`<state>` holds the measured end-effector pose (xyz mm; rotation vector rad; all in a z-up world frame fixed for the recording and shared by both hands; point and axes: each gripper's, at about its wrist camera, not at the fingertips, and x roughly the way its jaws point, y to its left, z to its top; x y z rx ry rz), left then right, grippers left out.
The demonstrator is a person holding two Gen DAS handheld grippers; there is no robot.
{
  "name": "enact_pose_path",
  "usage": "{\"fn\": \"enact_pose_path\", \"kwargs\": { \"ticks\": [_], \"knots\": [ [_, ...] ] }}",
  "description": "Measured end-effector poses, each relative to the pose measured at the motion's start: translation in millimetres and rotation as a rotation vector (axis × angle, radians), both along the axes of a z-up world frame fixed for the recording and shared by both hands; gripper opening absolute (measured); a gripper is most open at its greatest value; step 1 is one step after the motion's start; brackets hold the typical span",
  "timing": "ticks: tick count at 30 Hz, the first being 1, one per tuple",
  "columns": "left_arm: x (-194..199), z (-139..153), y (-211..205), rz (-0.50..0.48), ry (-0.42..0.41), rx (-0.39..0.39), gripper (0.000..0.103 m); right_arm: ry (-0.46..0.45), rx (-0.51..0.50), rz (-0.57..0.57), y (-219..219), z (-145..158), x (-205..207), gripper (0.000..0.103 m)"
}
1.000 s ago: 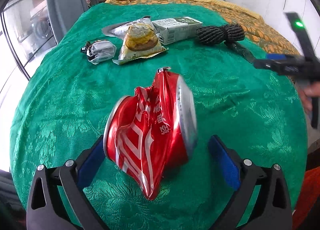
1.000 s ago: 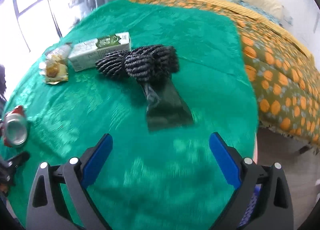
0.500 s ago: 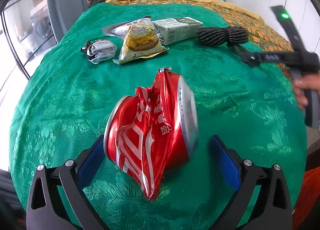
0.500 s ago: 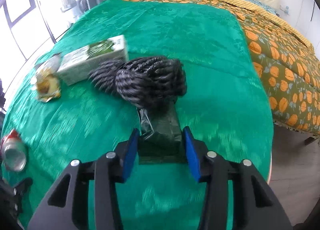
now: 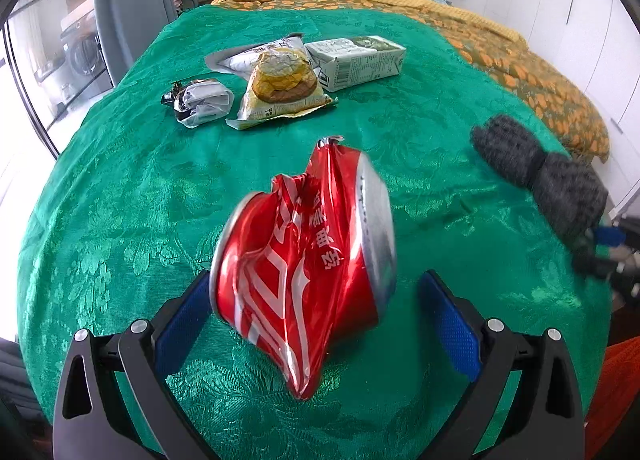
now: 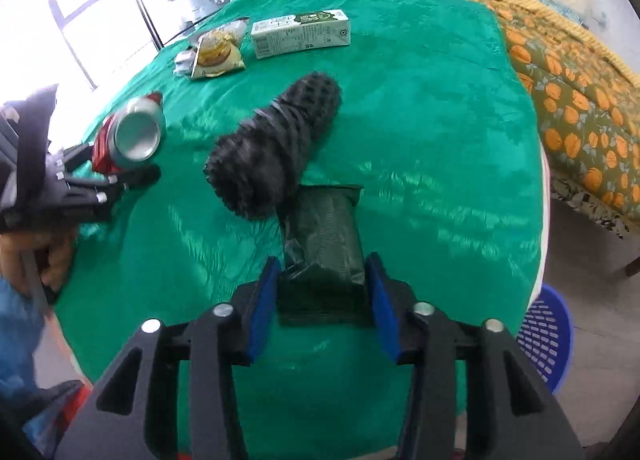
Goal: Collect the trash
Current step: 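Grasp the dark green packet with the right tool while the left tool holds the red can, then carry the red can and green packet over the wastebasket and open both tools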
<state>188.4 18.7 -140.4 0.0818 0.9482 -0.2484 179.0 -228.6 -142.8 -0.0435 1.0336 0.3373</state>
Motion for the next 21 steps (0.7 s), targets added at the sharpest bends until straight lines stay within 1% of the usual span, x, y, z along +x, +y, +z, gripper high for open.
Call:
{"fn": "enact_pose_path", "kwargs": {
  "ticks": [2, 4, 6, 8, 9, 10, 11, 12, 13, 14, 15, 17, 21],
  "knots": [
    [-1.4, 3.1, 9.2, 0.001, -0.004, -0.068, 0.098, -0.013, 0.005, -0.009, 1.8, -1.4, -1.1, 0.070],
    [-2.7, 5.6, 17.8, 0.007, -0.007, -0.124, 0.098, -0.015, 0.012, -0.018, 1.9, -1.2, 0.5, 0.070],
    [-1.9, 6.4, 19.0, 0.012, -0.008, -0.138, 0.098, -0.018, -0.003, -0.011, 4.8, -1.2, 1.5, 0.070],
    [-1.1, 7.2, 17.2, 0.022, -0.011, -0.128, 0.098, -0.023, -0.028, -0.007, 7.1, -2.0, 5.1, 0.070],
    [-0.2, 7.7, 16.3, 0.027, -0.014, -0.123, 0.098, -0.027, -0.040, -0.002, 8.1, -2.7, 6.5, 0.067],
    [1.3, 8.6, 14.8, 0.032, -0.019, -0.122, 0.098, -0.031, -0.051, 0.004, 9.5, -2.9, 7.8, 0.060],
    [2.3, 9.8, 14.1, 0.032, -0.022, -0.123, 0.097, -0.033, -0.056, 0.009, 10.1, -3.1, 7.7, 0.044],
    [2.7, 10.5, 12.6, 0.032, -0.025, -0.120, 0.090, -0.039, -0.055, 0.009, 9.3, -2.1, 6.8, 0.040],
    [3.2, 10.4, 11.1, 0.028, -0.025, -0.114, 0.076, -0.038, -0.046, 0.006, 7.7, -0.8, 5.4, 0.039],
    [4.5, 9.9, 8.8, 0.018, -0.020, -0.101, 0.070, -0.039, -0.033, 0.003, 5.3, 1.0, 3.1, 0.037],
    [3.7, 10.1, 7.0, 0.014, -0.027, -0.082, 0.060, -0.045, -0.028, 0.001, 3.2, 2.4, 0.4, 0.037],
    [0.0, 12.5, 4.6, 0.001, -0.055, -0.060, 0.060, -0.057, -0.012, -0.005, -1.0, 6.0, -5.5, 0.036],
    [-12.4, 20.4, 8.6, 0.022, -0.100, -0.042, 0.059, -0.071, 0.068, -0.021, -14.0, 13.8, -17.6, 0.036]
  ]
}}
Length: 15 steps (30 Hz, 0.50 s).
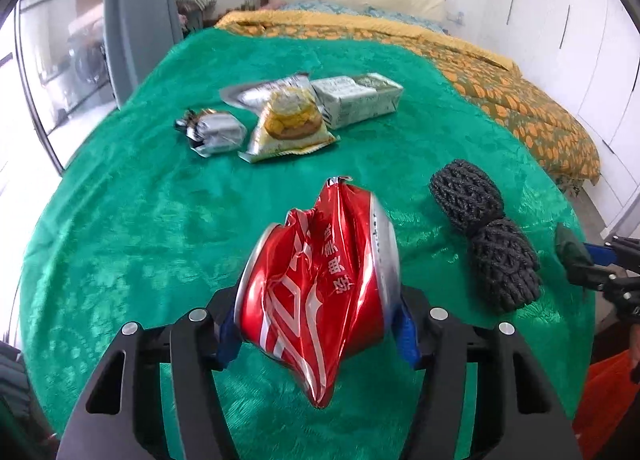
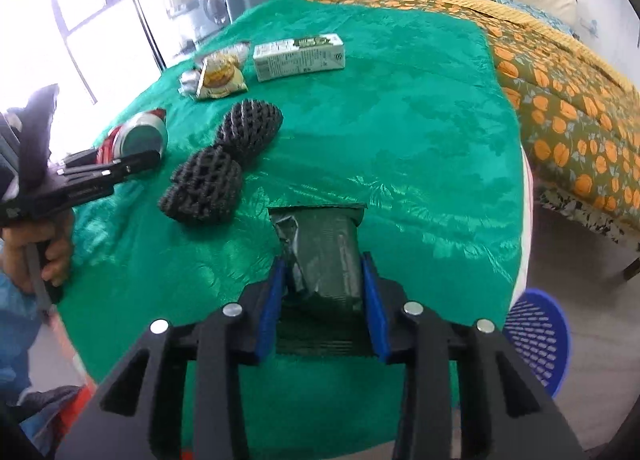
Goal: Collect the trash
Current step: 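Carry the red can and green packet over the wastebasket and open both tools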
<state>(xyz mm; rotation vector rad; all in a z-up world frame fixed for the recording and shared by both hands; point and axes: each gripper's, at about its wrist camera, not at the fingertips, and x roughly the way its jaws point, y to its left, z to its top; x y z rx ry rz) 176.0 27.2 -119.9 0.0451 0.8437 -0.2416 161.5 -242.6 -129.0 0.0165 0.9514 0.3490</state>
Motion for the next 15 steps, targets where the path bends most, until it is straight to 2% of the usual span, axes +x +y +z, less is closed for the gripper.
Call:
{"fn": "enact_pose_path", "kwargs": {
  "ticks": [4, 8, 12, 15],
  "knots": [
    [-14.3, 17.3, 9.0, 0.046, -0.012, -0.050, 0.059, -0.010, 0.116, -0.022, -14.9, 6.8, -10.5, 0.036],
    [-24.5, 39.3, -6.5, 0.016, -0.029, -0.093, 0.059, -0.015, 0.217, -0.049, -35.0, 12.0, -19.8, 0.036],
    [-31.7, 57.7, -51.0, -0.077, -0.031, -0.124, 0.059, -0.027, 0.255, -0.108, -70.3, 15.5, -29.4, 0.036],
    [-38.3, 67.6, -105.3, -0.182, -0.021, -0.137, 0.059, -0.035, 0.251, -0.170, -104.6, 16.1, -36.7, 0.036]
  ]
}}
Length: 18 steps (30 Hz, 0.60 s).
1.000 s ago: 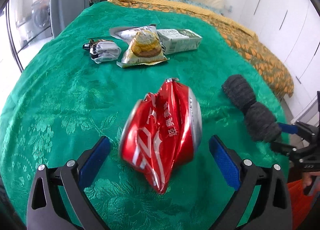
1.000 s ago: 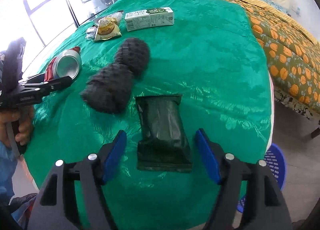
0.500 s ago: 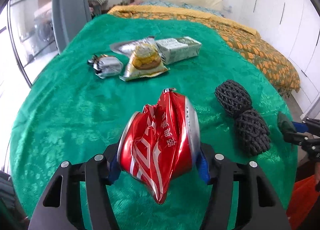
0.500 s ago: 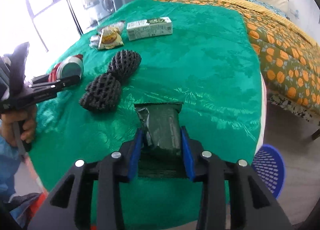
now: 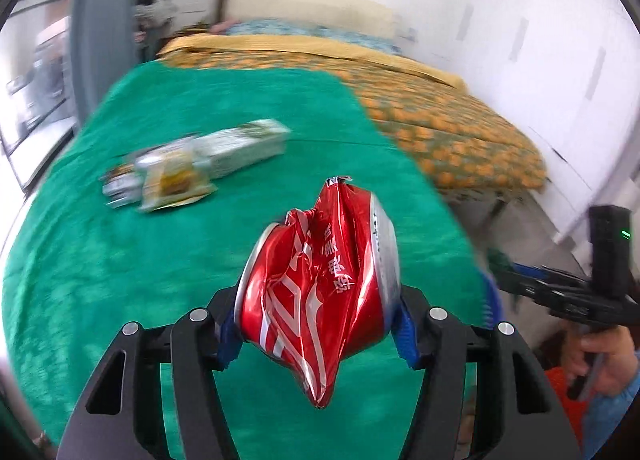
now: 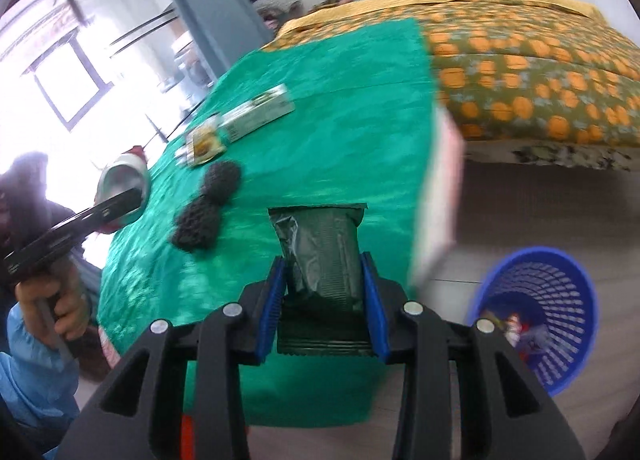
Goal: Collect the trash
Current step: 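Carry the red can and green packet over the wastebasket and open both tools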
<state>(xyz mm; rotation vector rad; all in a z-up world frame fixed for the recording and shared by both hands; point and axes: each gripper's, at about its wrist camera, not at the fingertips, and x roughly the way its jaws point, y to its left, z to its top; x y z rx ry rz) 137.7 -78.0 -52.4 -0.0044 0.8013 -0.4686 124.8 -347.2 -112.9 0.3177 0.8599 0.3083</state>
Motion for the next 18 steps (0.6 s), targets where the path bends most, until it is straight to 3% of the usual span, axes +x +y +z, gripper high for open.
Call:
{"fn": "enact_pose_path", "kwargs": {
  "ticks": [10, 13, 18],
  "knots": [
    [-28.8, -5.1, -169.1, -0.283, 0.076, -0.026, 0.059, 0.039, -0.093, -0.229, -134.8, -13.4, -14.1, 0.036],
    [-35.2, -18.9, -218.4, -0.347, 0.108, -0.013, 0.059, 0.082, -0.130, -0.296, -171.8, -31.5, -15.9, 0.036],
    [-35.9, -63.7, -293.8, -0.410, 0.186, 0.035, 0.060, 0.161, -0.080, -0.359, -216.7, -69.2, -22.1, 0.036]
  ]
}}
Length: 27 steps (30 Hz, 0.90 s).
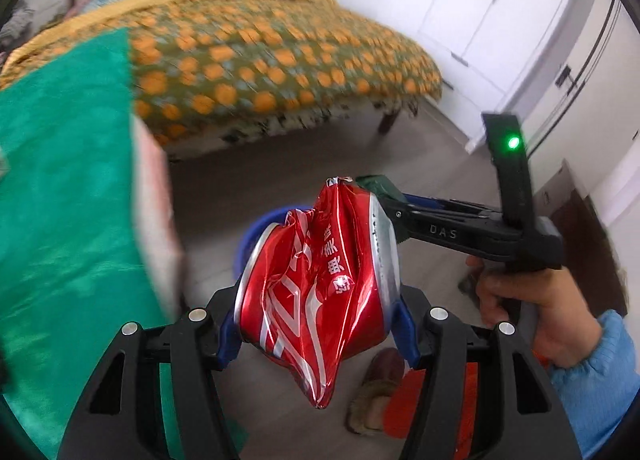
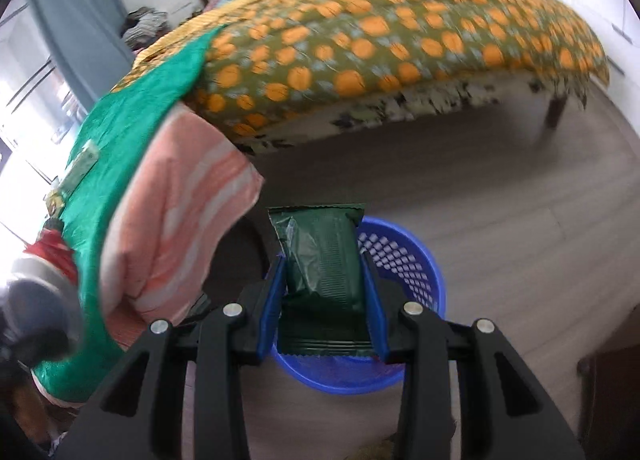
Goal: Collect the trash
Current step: 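Carry the red can and green packet over the wastebasket and open both tools, then return both tools to the remaining items on the green cloth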
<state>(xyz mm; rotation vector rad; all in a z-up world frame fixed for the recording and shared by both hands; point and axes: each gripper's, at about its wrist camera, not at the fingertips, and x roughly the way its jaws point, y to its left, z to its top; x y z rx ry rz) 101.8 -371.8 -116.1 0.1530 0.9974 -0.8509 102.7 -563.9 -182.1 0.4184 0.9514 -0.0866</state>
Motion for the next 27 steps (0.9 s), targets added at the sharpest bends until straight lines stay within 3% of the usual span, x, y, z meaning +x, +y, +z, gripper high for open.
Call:
{"fn": "enact_pose_path", "kwargs": {
  "ticks": [10, 11, 13, 14, 15, 18, 23, 27],
  "knots": [
    [46.9, -95.7, -78.8, 0.045, 0.091, 0.103, 0.061, 0.009, 0.068, -0.019, -36.8, -29.4, 15.2, 0.037],
    [52.9, -104.6, -84.4, 0.053, 0.098, 0.109, 0.062, 0.009, 0.080, -0.019, -38.8, -32.3, 18.2, 0.038],
    [63.8, -119.1, -91.1, 0.080, 0.117, 0.122, 0.077, 0.017, 0.097, -0.027, -41.4, -40.1, 23.8, 0.047],
    [68.5, -124.8, -93.2, 0.092, 0.121, 0.125, 0.078, 0.014, 0.099, -0.035, -43.3, -42.3, 24.8, 0.059],
    [71.9, -128.0, -95.0, 0.102, 0.121, 0.134, 0.078, 0.008, 0.099, -0.048, -46.0, -43.1, 24.7, 0.061],
    [71.2, -121.6, -89.8, 0.121, 0.122, 0.123, 0.080, -0.001, 0.082, -0.083, -52.2, -37.1, 21.9, 0.064],
    [43.1, -72.8, -63.3, 0.096, 0.055, 0.051, 0.086, -0.042, 0.014, -0.145, -48.1, -13.1, 13.1, 0.084],
    [14.8, -30.6, -24.2, 0.073, -0.024, 0.012, 0.091, -0.078, -0.064, -0.159, -29.0, 6.1, 10.8, 0.086]
  ]
}}
